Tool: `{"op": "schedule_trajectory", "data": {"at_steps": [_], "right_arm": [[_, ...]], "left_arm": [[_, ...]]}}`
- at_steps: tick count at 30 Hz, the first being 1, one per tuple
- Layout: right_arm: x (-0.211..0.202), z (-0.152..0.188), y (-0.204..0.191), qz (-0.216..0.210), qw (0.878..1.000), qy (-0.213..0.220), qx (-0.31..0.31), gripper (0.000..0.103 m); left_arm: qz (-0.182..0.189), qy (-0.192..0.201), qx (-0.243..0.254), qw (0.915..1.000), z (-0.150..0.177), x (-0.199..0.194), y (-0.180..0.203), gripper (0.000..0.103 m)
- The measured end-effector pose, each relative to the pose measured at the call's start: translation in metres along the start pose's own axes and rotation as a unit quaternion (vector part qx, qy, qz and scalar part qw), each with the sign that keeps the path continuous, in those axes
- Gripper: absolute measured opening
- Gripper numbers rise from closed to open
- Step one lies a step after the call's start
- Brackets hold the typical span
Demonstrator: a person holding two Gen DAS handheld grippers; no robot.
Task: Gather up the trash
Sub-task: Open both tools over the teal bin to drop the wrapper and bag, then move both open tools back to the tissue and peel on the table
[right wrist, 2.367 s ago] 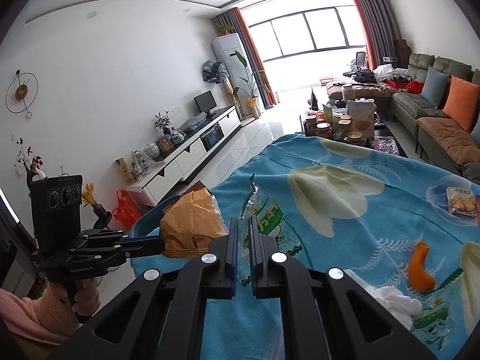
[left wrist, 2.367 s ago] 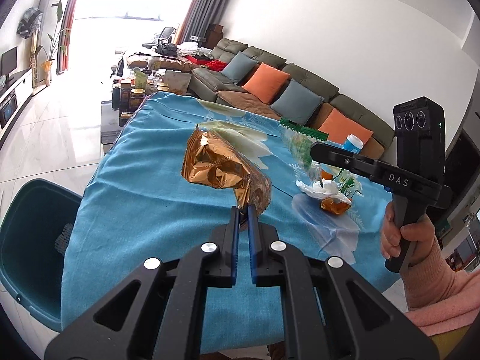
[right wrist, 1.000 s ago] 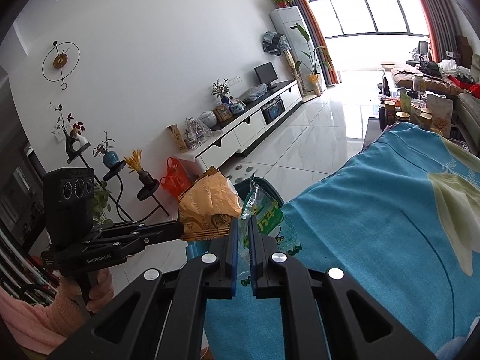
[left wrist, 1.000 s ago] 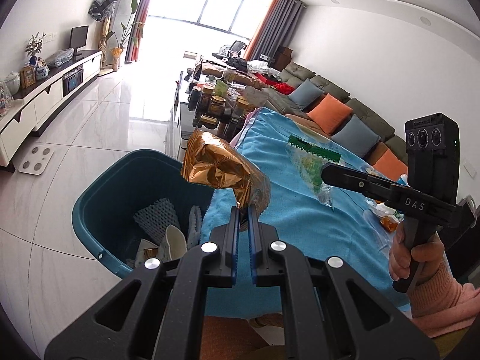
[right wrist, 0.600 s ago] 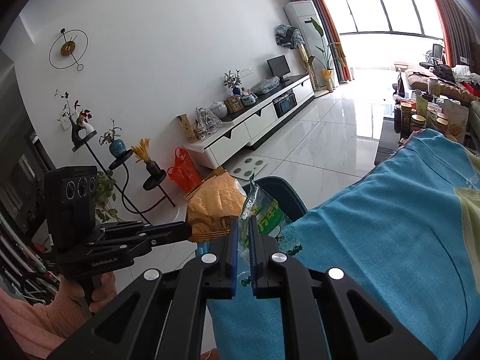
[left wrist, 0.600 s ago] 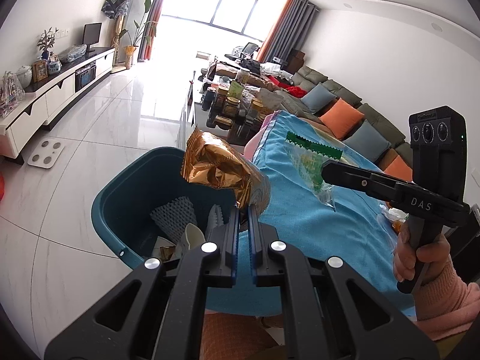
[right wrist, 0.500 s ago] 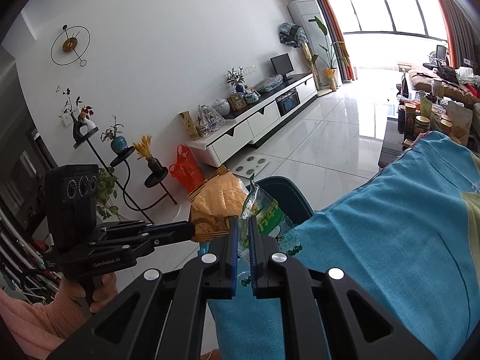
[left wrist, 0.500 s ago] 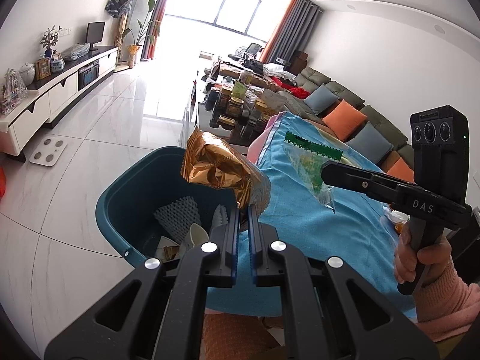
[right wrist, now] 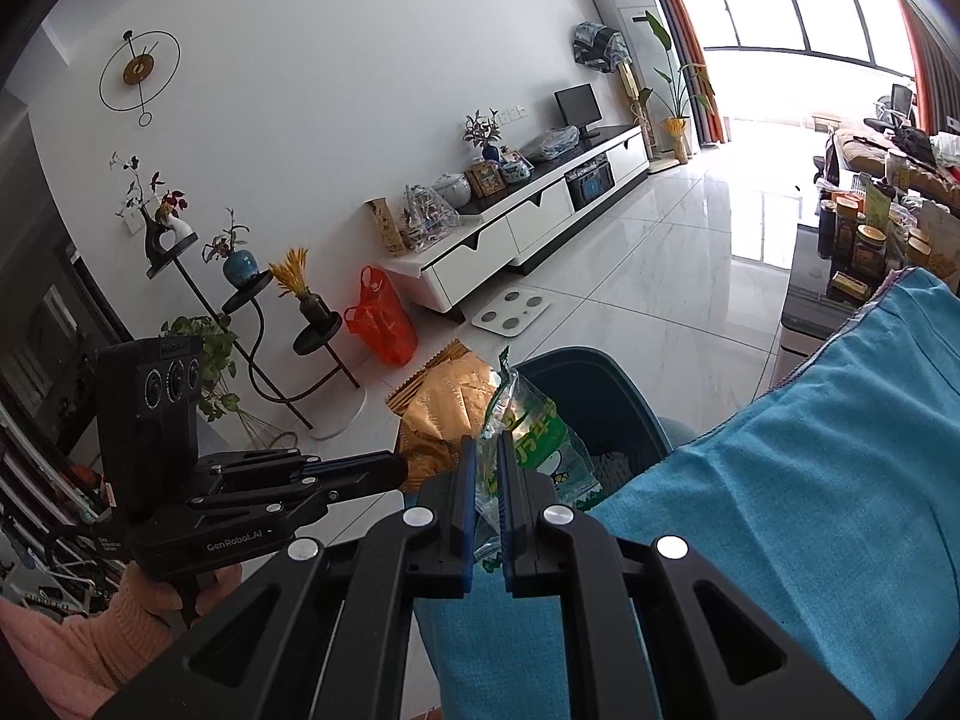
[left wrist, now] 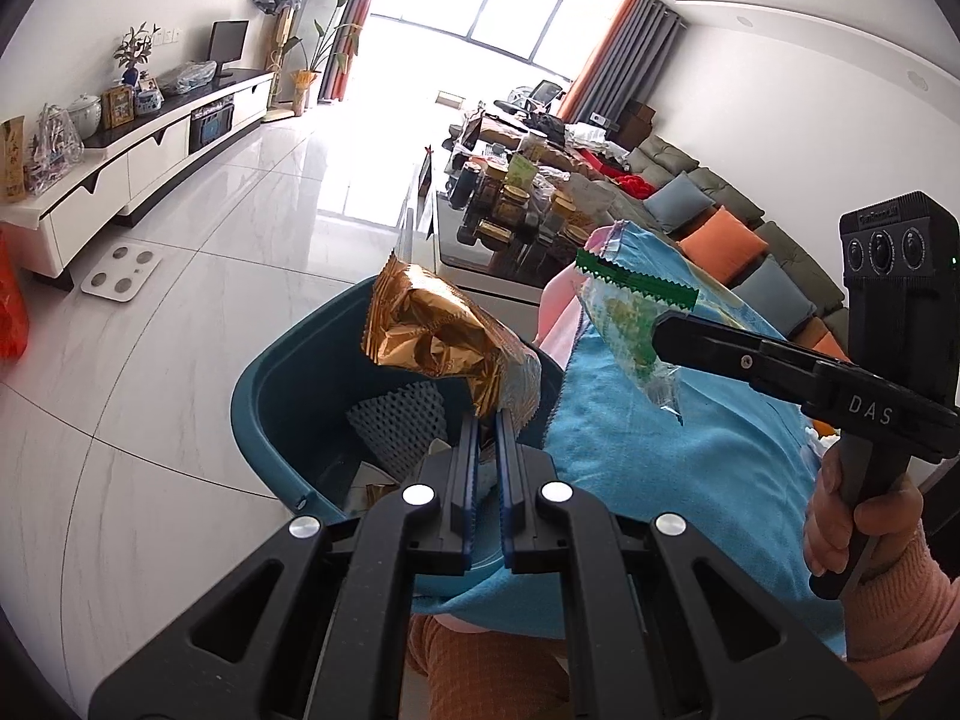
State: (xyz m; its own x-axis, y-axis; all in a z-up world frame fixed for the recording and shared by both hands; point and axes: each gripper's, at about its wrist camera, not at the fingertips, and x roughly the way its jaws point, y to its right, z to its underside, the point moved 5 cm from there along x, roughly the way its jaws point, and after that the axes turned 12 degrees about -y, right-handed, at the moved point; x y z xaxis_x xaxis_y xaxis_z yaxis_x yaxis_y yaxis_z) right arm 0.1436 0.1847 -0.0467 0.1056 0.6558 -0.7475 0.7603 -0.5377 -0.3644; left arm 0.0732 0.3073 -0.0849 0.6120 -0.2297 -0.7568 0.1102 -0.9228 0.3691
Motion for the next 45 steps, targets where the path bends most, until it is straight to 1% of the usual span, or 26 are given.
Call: {"op": "schedule_trajectory", "data": {"at_steps": [9,14,20,23,24,28,29,30,32,39,41,45], "right_arm": [[0.032,-0.012,0.01,-0.006,0.999,-0.031,0.021,0.006],[0.049,-0.016,0.009,0.002,0.998,-0.05,0.024,0.006],[0.067,-0.019,0.009,0.006,0.997,-0.071,0.038,0.009],[0.072,-0.021,0.009,0.008,0.996,-0.076,0.044,0.017],[0.073,-0.021,0.01,0.008,0.996,-0.078,0.046,0.017],[0.07,-0.021,0.01,0.008,0.996,-0.075,0.048,0.018],[0.069,-0.021,0.012,0.006,0.996,-0.074,0.049,0.021],[0.068,-0.021,0.013,0.004,0.996,-0.073,0.05,0.027],[0.068,-0.021,0.016,0.006,0.996,-0.074,0.055,0.032],[0.062,-0.018,0.017,-0.002,0.996,-0.068,0.057,0.032],[0.056,-0.015,0.019,-0.006,0.996,-0.062,0.06,0.032],[0.032,-0.006,0.018,-0.002,0.998,-0.038,0.056,0.033]], "left_arm": [[-0.012,-0.019,-0.026,0.9994,0.0,0.024,-0.019,0.006],[-0.017,-0.027,-0.035,0.9989,0.0,0.038,-0.029,0.006],[-0.019,-0.041,-0.047,0.9979,-0.001,0.057,-0.039,0.007],[-0.02,-0.046,-0.057,0.9971,-0.002,0.067,-0.043,0.008],[-0.022,-0.046,-0.059,0.997,-0.002,0.069,-0.042,0.008],[-0.023,-0.048,-0.068,0.9963,-0.003,0.078,-0.046,0.01],[-0.023,-0.046,-0.068,0.9964,-0.004,0.077,-0.045,0.012],[-0.024,-0.043,-0.066,0.9966,-0.005,0.078,-0.044,0.014],[-0.023,-0.04,-0.064,0.9969,-0.005,0.076,-0.042,0.015],[-0.018,-0.029,-0.055,0.9979,-0.008,0.07,-0.033,0.016],[-0.017,-0.022,-0.049,0.9984,-0.006,0.064,-0.03,0.024],[-0.007,-0.009,-0.025,0.9996,-0.004,0.054,-0.012,0.032]]}}
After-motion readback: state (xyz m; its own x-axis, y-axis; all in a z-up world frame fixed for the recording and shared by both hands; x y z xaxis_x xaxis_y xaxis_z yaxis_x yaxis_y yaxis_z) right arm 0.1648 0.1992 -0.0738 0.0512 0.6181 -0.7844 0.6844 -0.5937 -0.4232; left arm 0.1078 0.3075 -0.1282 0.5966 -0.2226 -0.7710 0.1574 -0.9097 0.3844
